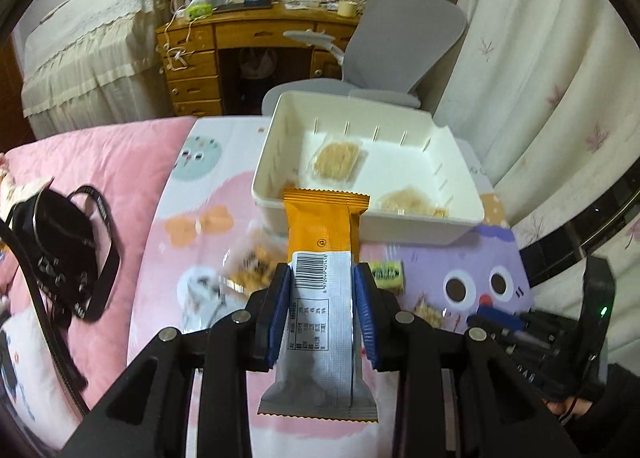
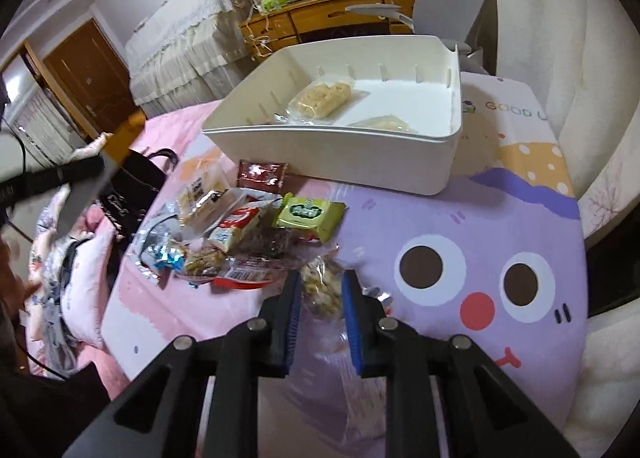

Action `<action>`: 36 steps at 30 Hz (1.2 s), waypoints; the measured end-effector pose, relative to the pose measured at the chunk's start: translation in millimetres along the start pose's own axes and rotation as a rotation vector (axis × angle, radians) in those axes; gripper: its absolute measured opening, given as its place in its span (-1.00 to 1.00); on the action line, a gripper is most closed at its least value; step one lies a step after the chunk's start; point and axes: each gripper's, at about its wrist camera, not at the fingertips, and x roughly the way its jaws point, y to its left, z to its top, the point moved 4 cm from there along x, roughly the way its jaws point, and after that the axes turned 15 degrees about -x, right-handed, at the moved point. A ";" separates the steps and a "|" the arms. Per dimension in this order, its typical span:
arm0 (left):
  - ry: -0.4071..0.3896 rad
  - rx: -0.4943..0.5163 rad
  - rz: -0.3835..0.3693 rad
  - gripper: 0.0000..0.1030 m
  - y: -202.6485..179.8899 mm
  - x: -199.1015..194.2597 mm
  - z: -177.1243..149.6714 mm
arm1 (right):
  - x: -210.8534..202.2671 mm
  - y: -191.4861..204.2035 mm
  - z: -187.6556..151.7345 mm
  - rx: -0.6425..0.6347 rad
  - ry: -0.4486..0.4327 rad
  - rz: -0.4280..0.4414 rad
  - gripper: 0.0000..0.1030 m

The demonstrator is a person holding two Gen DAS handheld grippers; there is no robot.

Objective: Organize snacks
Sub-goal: 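Carry the bar with the left gripper while the right carries the clear bag over the tray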

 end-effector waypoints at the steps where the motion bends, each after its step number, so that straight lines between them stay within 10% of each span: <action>1: 0.000 0.008 -0.009 -0.41 -0.1 1.3 6.6 | 0.9 -0.3 -0.3 0.012 0.011 -0.002 -0.61; 6: 0.008 0.050 -0.042 -0.41 1.7 11.1 37.8 | 7.6 -5.8 -9.9 0.113 0.081 -0.029 -0.57; 17: 0.074 0.075 -0.113 -0.41 6.6 58.8 70.1 | 15.1 -19.7 -41.2 0.335 0.175 -0.126 0.28; 36: 0.100 0.072 -0.189 -0.41 -12.2 125.6 102.7 | 32.9 -18.1 -80.0 0.429 0.303 -0.212 0.75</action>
